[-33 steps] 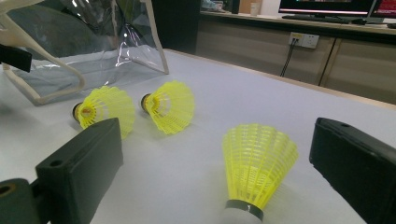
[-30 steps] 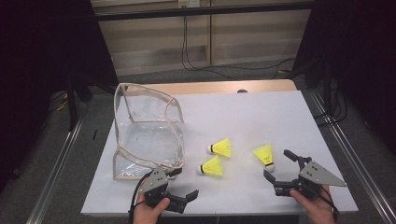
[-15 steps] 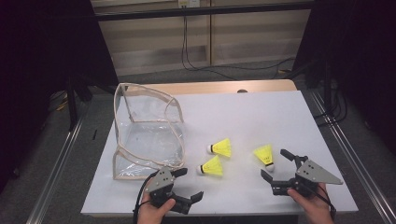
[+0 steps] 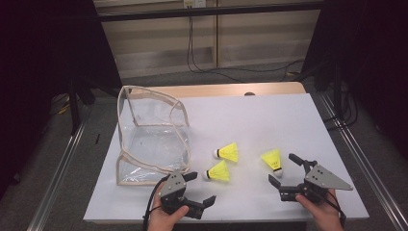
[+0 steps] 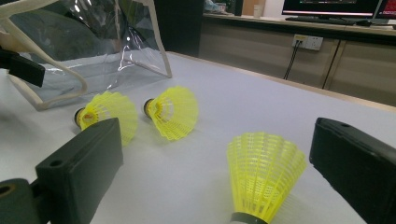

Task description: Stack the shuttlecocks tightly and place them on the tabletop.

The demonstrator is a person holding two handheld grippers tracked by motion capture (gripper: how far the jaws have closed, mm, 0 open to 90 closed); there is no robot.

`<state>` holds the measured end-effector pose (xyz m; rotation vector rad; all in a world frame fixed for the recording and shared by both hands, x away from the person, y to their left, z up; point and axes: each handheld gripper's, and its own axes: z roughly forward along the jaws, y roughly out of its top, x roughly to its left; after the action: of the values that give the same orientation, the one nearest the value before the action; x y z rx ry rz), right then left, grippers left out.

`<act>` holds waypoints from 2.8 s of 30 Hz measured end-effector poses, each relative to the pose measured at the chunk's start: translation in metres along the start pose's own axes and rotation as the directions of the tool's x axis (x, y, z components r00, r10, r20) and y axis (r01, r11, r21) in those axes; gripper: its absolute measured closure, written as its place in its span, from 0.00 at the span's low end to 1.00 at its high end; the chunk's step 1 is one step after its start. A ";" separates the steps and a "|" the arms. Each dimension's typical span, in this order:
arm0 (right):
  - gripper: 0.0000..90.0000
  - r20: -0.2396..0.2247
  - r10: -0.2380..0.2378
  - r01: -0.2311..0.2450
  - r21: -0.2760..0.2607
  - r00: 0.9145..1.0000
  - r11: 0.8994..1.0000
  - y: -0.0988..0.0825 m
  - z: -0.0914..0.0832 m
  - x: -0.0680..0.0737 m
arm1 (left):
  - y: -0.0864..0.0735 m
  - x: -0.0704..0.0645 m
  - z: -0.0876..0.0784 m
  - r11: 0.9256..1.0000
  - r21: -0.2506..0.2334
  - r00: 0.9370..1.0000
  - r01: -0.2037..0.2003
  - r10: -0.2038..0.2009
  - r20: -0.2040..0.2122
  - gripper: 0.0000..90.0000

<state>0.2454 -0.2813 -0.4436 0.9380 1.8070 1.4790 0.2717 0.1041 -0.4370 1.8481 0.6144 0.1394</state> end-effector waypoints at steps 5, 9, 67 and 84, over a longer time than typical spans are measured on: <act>0.03 0.002 0.001 -0.001 0.000 1.000 1.000 0.000 -0.001 0.000 | 0.000 -0.001 0.002 1.000 0.003 1.000 -0.005 0.005 0.006 0.02; 0.03 0.007 0.001 -0.001 0.000 1.000 1.000 0.000 -0.003 -0.001 | 0.001 -0.001 0.004 1.000 0.006 1.000 -0.002 0.002 0.012 0.02; 0.03 0.008 0.005 -0.005 -0.007 1.000 1.000 -0.001 -0.006 -0.002 | 0.037 -0.022 0.066 0.997 0.069 0.992 -0.020 0.028 -0.120 0.04; 0.03 0.007 0.004 -0.004 -0.007 1.000 1.000 -0.001 -0.007 -0.002 | 0.042 -0.017 0.087 0.997 0.081 0.975 0.018 0.000 -0.222 0.07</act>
<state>0.2409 -0.2866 -0.4431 0.9426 1.7952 1.4820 0.3050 0.0124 -0.4277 1.9244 0.7933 0.3222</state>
